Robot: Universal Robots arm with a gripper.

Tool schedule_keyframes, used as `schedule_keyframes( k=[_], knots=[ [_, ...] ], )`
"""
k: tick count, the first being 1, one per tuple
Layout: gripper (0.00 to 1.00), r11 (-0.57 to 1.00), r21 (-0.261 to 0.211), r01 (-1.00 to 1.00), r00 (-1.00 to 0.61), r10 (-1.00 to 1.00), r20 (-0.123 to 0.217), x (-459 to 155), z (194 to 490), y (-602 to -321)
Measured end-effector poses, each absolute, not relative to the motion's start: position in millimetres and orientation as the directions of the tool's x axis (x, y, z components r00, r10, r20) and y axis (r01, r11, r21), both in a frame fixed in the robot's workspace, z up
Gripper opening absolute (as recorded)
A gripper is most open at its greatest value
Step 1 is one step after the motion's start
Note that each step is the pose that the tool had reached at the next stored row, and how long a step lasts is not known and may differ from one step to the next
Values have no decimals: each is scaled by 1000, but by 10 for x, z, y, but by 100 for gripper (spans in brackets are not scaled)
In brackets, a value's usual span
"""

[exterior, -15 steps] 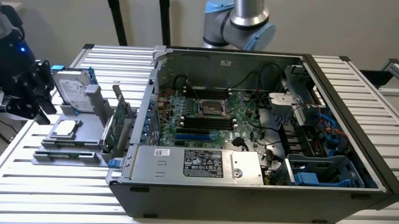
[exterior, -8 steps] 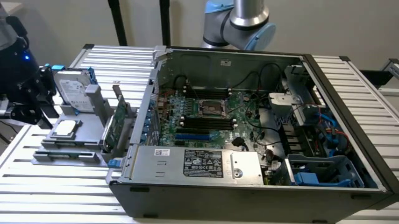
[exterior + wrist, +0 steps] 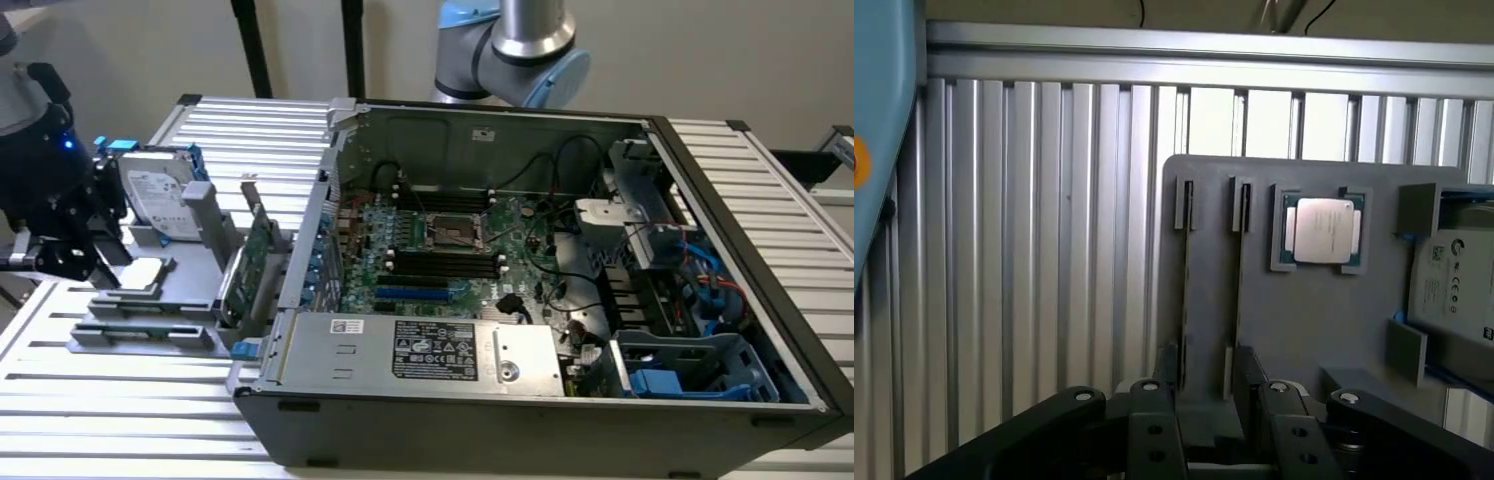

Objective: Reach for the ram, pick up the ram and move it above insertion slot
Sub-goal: 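Pick up the ram and move it above insertion slot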

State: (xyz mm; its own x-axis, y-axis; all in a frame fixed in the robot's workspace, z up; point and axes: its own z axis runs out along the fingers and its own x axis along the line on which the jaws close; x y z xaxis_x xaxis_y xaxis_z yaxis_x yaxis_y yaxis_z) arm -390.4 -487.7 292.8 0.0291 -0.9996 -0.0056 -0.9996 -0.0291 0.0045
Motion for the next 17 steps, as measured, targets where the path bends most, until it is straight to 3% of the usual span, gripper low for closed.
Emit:
schedule_keyframes(
  k=[17],
  knots=[
    [36, -26, 4, -1000, 26, -1000, -6, -3903, 2616, -4925]
  ],
)
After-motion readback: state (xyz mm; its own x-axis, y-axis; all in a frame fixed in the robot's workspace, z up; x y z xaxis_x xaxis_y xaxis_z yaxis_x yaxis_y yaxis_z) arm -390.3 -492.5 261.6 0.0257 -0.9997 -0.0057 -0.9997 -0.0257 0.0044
